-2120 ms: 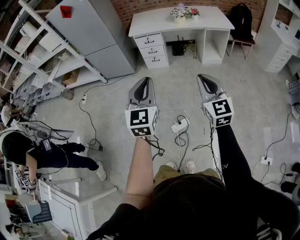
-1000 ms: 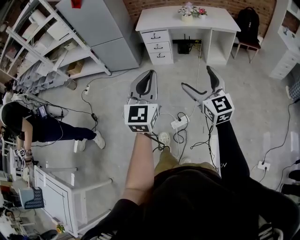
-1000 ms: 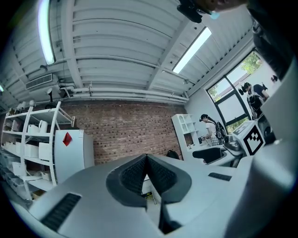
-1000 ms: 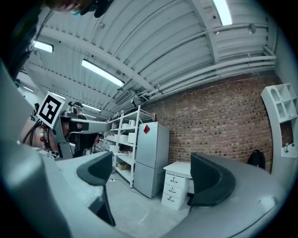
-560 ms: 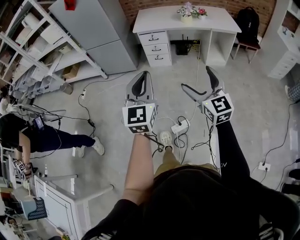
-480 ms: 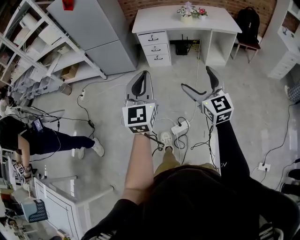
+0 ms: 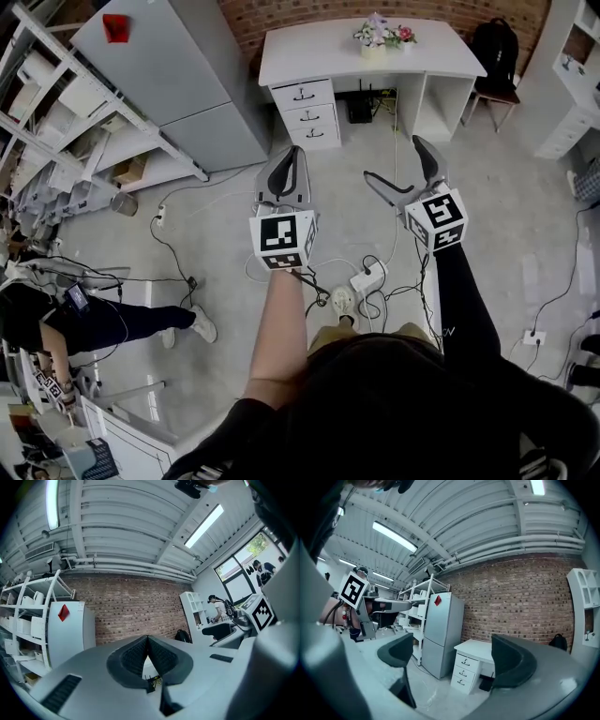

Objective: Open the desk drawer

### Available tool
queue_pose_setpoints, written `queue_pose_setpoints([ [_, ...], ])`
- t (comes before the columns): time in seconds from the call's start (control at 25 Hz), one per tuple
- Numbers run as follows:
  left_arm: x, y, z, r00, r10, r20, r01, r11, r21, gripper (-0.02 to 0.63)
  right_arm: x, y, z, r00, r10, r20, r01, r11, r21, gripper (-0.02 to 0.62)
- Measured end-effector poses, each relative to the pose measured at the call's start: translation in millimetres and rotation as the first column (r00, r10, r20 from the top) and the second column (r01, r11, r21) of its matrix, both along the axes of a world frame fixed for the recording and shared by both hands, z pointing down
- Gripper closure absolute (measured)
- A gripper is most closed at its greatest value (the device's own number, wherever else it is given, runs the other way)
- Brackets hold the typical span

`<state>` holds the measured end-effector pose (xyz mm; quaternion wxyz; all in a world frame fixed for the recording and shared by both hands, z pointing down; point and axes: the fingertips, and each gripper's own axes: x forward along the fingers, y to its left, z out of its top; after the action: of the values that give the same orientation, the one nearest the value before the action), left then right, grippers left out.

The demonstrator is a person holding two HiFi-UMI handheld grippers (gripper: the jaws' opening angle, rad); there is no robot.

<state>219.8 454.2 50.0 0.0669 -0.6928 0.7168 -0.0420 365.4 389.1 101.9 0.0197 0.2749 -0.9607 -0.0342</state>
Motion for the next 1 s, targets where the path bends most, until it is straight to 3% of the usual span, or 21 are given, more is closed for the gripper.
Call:
queue_pose_setpoints([
  [0.6,-79,-92,18,0.999,0.037,-0.003,-0.037,0.999,-0.024,0.597,-80,-77,20,0.999,0.038,-0.031,-0.038,0.999,-0.020,0.078],
  [1.0,-114,-120,34,0.998,0.057,-0.002,-0.057,0.997,-0.042,0.596,-116,-101,32,0.998,0.049,-0.041,-0.050,0.998,-0.027,0.078],
])
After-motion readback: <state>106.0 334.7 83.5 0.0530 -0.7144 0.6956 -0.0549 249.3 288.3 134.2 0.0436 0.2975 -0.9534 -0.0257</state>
